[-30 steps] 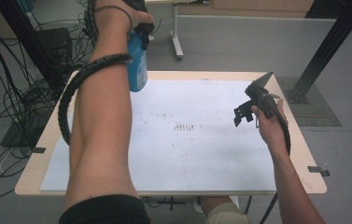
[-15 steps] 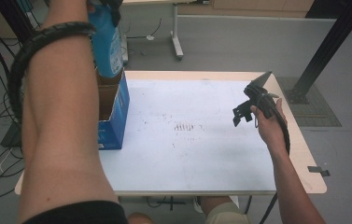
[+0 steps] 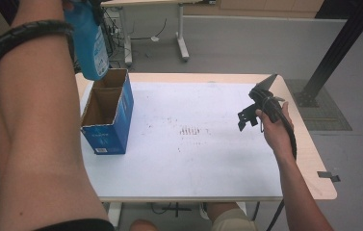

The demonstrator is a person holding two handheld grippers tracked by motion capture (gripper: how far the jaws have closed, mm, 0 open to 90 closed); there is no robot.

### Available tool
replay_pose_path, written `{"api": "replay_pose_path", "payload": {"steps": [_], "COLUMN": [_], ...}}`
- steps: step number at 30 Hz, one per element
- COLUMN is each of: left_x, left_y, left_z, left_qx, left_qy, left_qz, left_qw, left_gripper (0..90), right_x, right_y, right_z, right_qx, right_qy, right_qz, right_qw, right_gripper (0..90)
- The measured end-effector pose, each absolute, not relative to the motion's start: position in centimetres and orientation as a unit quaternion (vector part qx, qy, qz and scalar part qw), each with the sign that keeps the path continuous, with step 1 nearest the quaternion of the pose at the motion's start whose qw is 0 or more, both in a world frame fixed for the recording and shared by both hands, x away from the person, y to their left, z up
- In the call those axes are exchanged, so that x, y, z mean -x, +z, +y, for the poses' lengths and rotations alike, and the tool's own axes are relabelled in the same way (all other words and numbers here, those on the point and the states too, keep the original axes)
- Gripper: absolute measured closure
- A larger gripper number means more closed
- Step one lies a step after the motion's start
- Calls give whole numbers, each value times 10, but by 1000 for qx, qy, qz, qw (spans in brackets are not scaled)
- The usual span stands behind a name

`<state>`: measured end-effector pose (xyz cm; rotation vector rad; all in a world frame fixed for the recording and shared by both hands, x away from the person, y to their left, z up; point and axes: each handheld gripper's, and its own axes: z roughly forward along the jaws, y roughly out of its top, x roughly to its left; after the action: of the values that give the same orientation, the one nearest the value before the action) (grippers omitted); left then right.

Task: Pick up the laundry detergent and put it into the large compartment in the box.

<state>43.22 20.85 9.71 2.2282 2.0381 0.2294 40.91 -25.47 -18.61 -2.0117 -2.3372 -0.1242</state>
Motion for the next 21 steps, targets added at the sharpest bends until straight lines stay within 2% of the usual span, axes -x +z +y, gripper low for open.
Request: {"api": "replay_pose_path", "payload": {"steps": [21], "left_x": [-433], "left_y": [55], "left_z": [228], "left_qx": [-724], "left_qy": [60], "left_qz": [686], "left_qw": [52], "left_gripper": [377], "right_x": [-408], "right_y": [-188], "right_z": [-256], "right_qx": [651], "right_qy": [-39], "right_qz": [-758], "right_qw": [28], "right_gripper": [53]}}
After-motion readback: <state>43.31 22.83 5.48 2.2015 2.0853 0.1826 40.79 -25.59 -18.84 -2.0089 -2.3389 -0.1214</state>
